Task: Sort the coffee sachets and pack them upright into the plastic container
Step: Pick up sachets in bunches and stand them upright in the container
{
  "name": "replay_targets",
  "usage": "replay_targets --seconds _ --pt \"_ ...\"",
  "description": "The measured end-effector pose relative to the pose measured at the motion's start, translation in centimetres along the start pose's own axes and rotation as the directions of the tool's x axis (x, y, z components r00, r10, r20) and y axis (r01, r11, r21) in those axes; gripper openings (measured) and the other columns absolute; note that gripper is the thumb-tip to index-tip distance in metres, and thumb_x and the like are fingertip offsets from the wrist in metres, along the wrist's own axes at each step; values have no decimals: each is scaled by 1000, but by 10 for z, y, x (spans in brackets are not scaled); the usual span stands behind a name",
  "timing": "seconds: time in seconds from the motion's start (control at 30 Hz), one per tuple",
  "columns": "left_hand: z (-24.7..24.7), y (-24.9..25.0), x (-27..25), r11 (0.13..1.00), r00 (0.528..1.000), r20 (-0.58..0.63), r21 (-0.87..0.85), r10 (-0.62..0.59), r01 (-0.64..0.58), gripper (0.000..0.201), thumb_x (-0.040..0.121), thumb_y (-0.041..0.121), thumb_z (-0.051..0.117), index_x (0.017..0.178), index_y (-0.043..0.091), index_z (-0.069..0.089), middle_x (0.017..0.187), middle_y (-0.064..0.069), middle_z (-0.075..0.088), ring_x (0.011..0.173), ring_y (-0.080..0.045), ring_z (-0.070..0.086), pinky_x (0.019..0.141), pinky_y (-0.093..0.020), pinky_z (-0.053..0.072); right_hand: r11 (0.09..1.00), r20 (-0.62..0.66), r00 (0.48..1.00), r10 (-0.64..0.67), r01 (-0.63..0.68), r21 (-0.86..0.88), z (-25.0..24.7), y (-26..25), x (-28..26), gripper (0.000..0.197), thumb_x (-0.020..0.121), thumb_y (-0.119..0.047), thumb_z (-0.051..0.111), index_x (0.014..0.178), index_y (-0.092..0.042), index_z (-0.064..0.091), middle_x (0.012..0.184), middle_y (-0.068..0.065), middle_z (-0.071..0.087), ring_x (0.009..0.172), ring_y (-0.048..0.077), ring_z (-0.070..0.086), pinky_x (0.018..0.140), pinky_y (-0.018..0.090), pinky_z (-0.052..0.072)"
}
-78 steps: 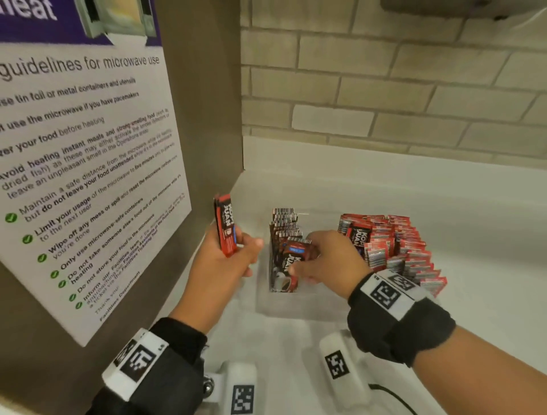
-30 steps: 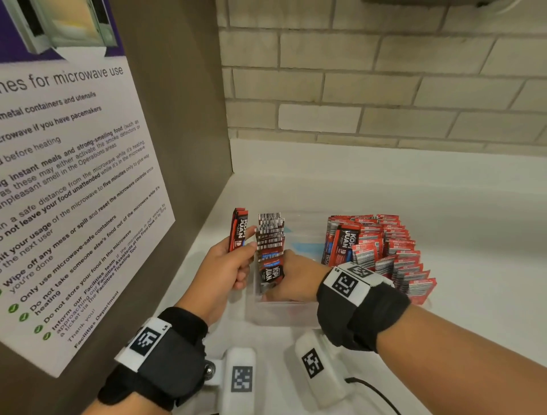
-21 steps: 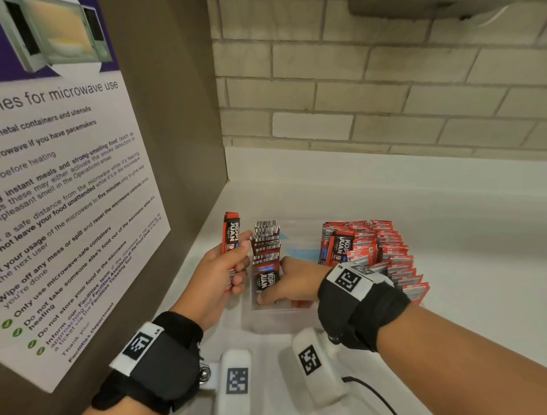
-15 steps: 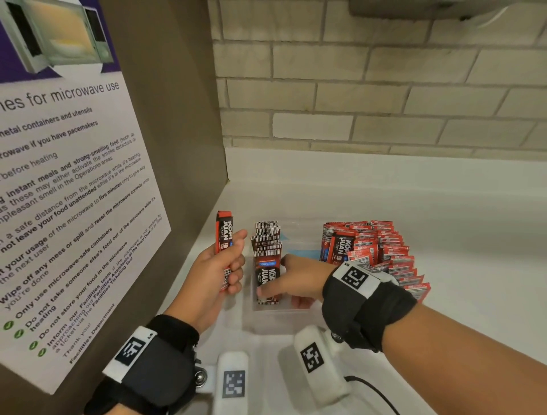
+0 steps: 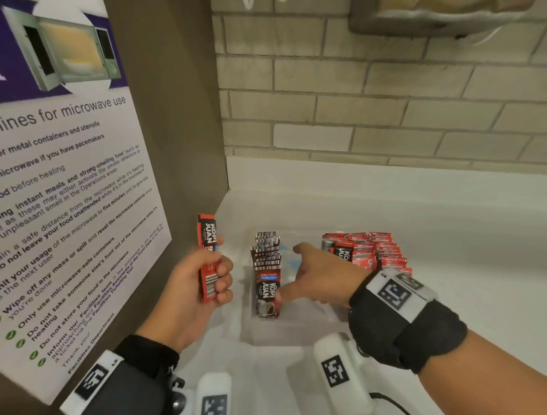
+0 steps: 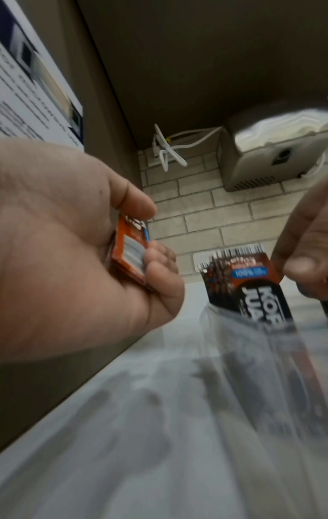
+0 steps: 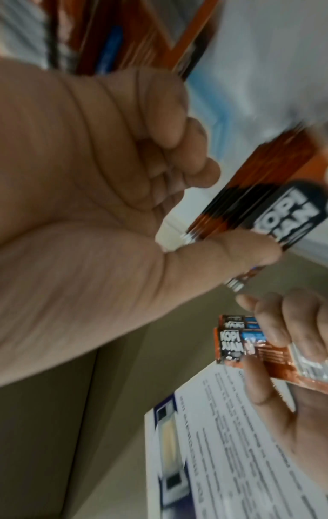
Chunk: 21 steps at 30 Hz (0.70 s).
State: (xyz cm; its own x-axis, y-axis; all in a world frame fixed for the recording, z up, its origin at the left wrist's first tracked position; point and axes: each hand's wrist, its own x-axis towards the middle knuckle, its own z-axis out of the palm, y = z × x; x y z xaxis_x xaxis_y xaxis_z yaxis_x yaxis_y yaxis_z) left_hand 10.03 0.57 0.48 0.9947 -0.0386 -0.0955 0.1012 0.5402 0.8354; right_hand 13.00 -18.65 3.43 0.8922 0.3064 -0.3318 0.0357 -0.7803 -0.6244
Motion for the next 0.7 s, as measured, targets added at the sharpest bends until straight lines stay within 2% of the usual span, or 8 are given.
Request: replay_targets --seconds 0.03,0.1,0.2,0.33,0.43,0.57,0.63,0.7 --pt "0 5 -2 999 999 41 -45 -1 3 41 64 21 69 96 14 45 62 -3 43 46 -13 37 42 -22 35 999 -54 998 -37 37 -1 -4 -2 -3 87 76 -38 74 142 -15 23 118 6 57 91 16 55 69 21 41" --pt "5 14 -5 996 993 114 -94 15 -4 56 46 22 79 90 14 45 67 -7 52 49 -17 48 49 -28 48 989 -175 977 -119 132 67 -11 -10 -11 72 80 -35 70 138 -18 30 108 2 59 79 8 53 59 16 36" --pt "17 21 -9 994 994 97 -98 50 -40 29 71 15 56 100 9 56 80 -13 68 67 -24 68 69 -44 60 923 -329 924 -195 286 256 -10 -25 -20 42 84 -31 66 121 -24 47 91 -4 55 66 4 50 54 13 36" --pt "36 24 -19 998 990 126 -1 57 -57 36 79 8 52 114 13 60 99 -11 72 87 -22 71 71 -35 60 789 -315 910 -269 395 470 9 -42 -23 22 83 -19 69 101 -23 56 88 0 55 66 8 51 53 12 40" --pt "45 22 -28 995 992 102 61 72 -78 37 83 16 52 120 15 59 111 -14 70 103 -27 68 79 -33 56 731 -343 891 -298 444 519 21 -44 -22 18 81 -9 70 92 -17 58 79 0 55 67 14 50 57 19 42" --pt "51 19 -35 997 996 71 59 53 -57 40 85 35 47 116 15 63 106 -12 72 89 -19 71 73 -31 55 658 -369 866 -338 498 565 19 -38 -28 16 79 -7 70 91 -9 60 80 9 57 72 17 51 60 19 44" --pt "54 16 -34 997 998 11 47 56 -56 36 88 33 47 112 12 65 102 -9 73 76 -12 68 68 -30 47 655 -414 838 -355 539 529 11 -32 -31 15 79 -8 70 91 -10 61 88 14 61 75 17 52 66 24 49" --pt "56 15 -33 998 993 -104 11 62 -61 30 90 31 49 103 10 66 93 -6 70 71 -13 63 67 -31 46 678 -464 806 -369 574 459 2 -27 -32 19 79 0 66 81 -18 61 100 7 61 88 16 55 78 34 49"
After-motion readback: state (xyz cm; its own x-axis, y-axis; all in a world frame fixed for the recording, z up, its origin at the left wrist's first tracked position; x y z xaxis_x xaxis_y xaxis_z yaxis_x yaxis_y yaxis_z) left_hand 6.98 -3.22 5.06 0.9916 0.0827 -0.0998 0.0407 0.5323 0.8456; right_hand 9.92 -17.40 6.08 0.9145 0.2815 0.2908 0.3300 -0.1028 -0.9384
